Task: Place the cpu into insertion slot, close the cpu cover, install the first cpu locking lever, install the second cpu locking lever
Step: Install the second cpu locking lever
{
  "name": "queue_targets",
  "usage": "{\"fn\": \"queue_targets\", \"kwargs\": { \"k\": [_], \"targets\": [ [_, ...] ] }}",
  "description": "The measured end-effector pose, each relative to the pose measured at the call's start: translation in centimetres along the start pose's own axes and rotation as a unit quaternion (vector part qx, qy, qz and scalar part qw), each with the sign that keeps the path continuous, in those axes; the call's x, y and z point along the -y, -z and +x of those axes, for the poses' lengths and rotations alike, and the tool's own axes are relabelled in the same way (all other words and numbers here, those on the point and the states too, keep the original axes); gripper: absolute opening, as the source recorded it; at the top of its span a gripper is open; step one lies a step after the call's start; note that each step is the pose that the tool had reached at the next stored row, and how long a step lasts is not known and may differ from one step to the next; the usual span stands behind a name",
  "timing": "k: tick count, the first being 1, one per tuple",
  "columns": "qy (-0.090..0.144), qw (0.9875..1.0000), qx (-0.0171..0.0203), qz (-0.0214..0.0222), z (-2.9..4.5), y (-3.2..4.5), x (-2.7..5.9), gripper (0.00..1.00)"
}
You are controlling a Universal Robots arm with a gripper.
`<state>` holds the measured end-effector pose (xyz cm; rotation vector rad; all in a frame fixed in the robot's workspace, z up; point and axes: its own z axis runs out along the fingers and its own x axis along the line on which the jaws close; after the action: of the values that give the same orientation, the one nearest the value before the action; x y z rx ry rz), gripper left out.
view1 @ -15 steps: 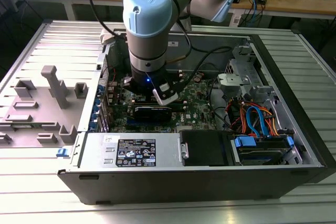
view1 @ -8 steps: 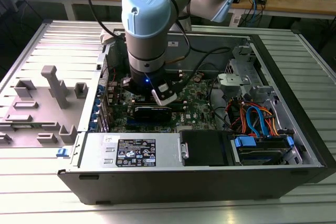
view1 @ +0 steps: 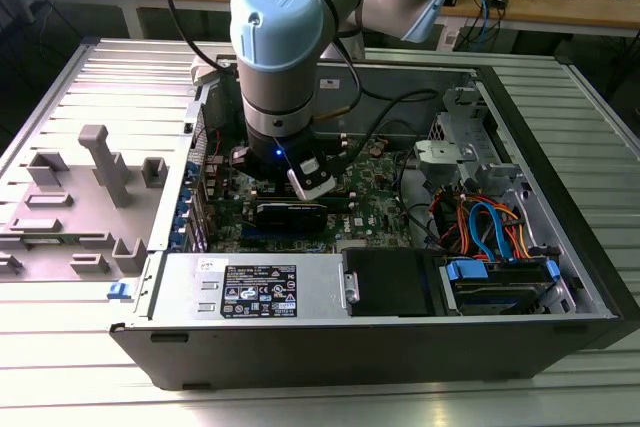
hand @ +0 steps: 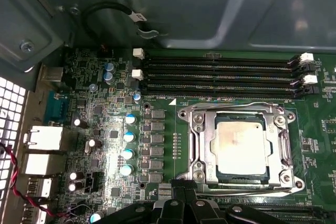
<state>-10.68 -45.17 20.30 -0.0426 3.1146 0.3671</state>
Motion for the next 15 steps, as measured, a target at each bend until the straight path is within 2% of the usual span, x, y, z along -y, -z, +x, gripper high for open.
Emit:
{"fn": "queue_targets", "kwargs": {
  "k": [15],
  "targets": [
    [-0.001, 1.0000, 0.0002, 0.0000, 0.09, -0.64, -0.02, 0.11]
  ]
}}
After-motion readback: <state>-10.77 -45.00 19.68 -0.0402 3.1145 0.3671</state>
